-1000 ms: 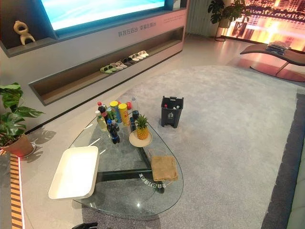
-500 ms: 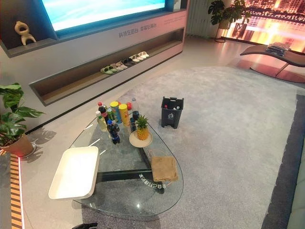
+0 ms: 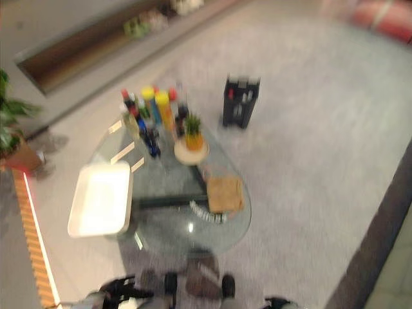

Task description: Wipe the table with a cloth and put it in the basket.

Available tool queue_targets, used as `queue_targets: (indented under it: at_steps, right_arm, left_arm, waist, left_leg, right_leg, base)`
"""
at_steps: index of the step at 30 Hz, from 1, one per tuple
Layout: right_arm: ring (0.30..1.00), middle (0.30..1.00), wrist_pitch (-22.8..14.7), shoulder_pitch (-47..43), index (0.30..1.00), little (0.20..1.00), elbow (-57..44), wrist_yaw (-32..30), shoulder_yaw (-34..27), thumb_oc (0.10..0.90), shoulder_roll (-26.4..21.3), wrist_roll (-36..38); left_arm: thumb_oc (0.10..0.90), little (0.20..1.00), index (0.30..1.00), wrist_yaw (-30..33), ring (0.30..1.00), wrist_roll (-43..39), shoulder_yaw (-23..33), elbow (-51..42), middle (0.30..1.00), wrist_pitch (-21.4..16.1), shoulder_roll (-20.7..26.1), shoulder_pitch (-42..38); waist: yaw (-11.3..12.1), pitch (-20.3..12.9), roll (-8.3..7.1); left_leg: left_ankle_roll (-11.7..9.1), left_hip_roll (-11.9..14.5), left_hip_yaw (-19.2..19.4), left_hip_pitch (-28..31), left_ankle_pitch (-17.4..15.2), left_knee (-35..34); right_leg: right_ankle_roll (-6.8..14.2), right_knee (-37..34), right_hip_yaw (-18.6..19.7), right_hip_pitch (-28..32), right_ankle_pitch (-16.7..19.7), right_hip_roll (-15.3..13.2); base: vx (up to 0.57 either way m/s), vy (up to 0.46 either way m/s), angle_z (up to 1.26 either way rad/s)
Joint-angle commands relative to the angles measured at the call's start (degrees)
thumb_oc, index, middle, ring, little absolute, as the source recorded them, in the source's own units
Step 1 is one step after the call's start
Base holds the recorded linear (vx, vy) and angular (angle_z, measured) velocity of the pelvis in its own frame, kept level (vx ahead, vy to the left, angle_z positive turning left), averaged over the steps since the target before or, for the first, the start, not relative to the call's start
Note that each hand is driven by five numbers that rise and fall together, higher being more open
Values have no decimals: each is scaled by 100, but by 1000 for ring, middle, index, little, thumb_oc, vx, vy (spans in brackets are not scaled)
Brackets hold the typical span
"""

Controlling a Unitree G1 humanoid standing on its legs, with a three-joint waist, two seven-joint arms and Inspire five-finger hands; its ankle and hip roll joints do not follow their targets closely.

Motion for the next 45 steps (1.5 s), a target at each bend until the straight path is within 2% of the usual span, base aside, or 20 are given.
queue_targets:
  at_steps: [1,6,10,12,16,20,25,30,31,33,34,35,40,45]
  right_arm:
    - [900,900,137,-142,900,900,-37,-181,218,800,-70,40]
    - [900,900,161,-369,900,900,-113,-240,343,800,-189,265]
    - [900,900,136,-557,900,900,-219,-355,335,800,-325,468]
    - [900,900,81,-635,900,900,-303,-448,297,800,-400,554]
    - [900,900,-74,-713,900,900,-460,-757,266,800,-410,604]
    - [900,900,-289,-752,900,900,-575,-1017,230,800,-413,603]
    - [900,900,-488,-809,900,900,-742,-1143,234,800,-402,602]
    - [900,900,-553,-781,900,900,-850,-1252,267,800,-427,641]
    - [900,900,-577,-752,900,900,-860,-1279,270,800,-436,659]
    - [900,900,-605,-754,900,900,-905,-1354,264,800,-445,708]
    - [900,900,-608,-780,900,900,-933,-1399,258,800,-461,742]
    - [900,900,-626,-800,900,900,-962,-1433,244,800,-478,775]
    - [900,900,-870,-786,900,900,-968,-1632,169,800,-469,770]
    - [900,900,-1227,-1080,900,900,-1068,-1945,69,800,-733,1082]
  left_arm:
    - [800,900,900,208,900,-405,36,-10,900,-285,312,-361]
    - [800,900,900,185,900,-701,-72,-109,900,-429,452,-733]
    - [800,900,900,213,900,-842,-123,-268,900,-437,507,-970]
    - [800,900,900,192,900,-799,-120,-385,900,-372,567,-958]
    - [800,900,900,329,900,-875,-110,-523,900,-352,623,-897]
    - [800,900,900,360,900,-1319,-18,-600,900,-341,644,-869]
    - [800,900,900,326,900,-1531,38,-543,900,-408,629,-806]
    - [800,900,900,320,900,-1628,18,-615,900,-491,618,-697]
    - [800,900,900,334,900,-1645,11,-650,900,-491,610,-659]
    - [800,900,900,369,900,-1661,8,-707,900,-505,604,-640]
    - [800,900,900,397,900,-1680,3,-755,900,-469,617,-662]
    - [800,900,900,405,900,-1702,-2,-788,900,-465,627,-685]
    - [800,900,900,369,900,-1725,-33,-786,900,-540,603,-659]
    - [800,900,900,316,900,-1805,-110,-804,900,-451,770,-786]
  waist:
    - [49,358,-260]
    - [92,738,-309]
    - [96,1100,-403]
    - [148,1163,-431]
    - [196,1219,-485]
    - [216,1283,-445]
    - [234,1292,-388]
    - [239,1292,-372]
    - [246,1292,-368]
    - [255,1292,-371]
    - [256,1292,-373]
    - [258,1292,-368]
    - [248,1292,-361]
    - [278,1292,-408]
  left_leg:
    - [104,-249,-98,-21,-342,-18]
    - [76,-298,-92,-522,-154,194]
    - [27,-448,-140,-1619,-437,1695]
    - [29,-446,-135,-2110,-601,2228]
    - [59,-368,-174,-2855,-855,2980]
    - [90,-321,-258,-3349,-960,3403]
    - [120,-318,-336,-3831,-1006,3683]
    - [112,-322,-366,-4045,-995,3766]
    - [93,-318,-369,-4010,-1169,3841]
    - [92,-326,-368,-4080,-1161,3852]
    - [85,-337,-374,-4117,-1144,3849]
    - [91,-343,-383,-4224,-938,3771]
    - [85,-355,-365,-4275,-950,3772]
    - [81,-387,-383,-4327,-863,3594]
  right_leg:
    - [64,214,100,-417,18,-102]
    - [12,867,37,-1043,-117,-86]
    - [-26,1869,-105,-1891,-350,-178]
    - [-51,2308,-149,-2317,-500,-197]
    - [-149,3032,-45,-3053,-748,-96]
    - [-219,3537,11,-3564,-895,-80]
    - [-284,3912,33,-4043,-986,-91]
    - [-309,3968,28,-4230,-965,-93]
    - [-285,4064,39,-4197,-1139,-93]
    - [-293,4077,24,-4251,-1138,-87]
    - [-295,4074,18,-4280,-1123,-85]
    - [-328,3993,5,-4374,-945,-84]
    - [-308,3945,28,-4418,-899,-58]
    - [-289,3720,-59,-4456,-766,-99]
  base:
    - [-147,2,-3]
    - [-182,-19,-2]
    - [-186,-39,10]
    - [-126,-34,20]
    - [-64,-51,6]
    - [-33,-52,3]
    - [0,-42,4]
    - [35,-1,-1]
    - [86,-4,-2]
    - [42,-1,-1]
    - [-61,15,-3]
    - [-47,19,0]
    - [46,6,2]
    - [15,-5,0]
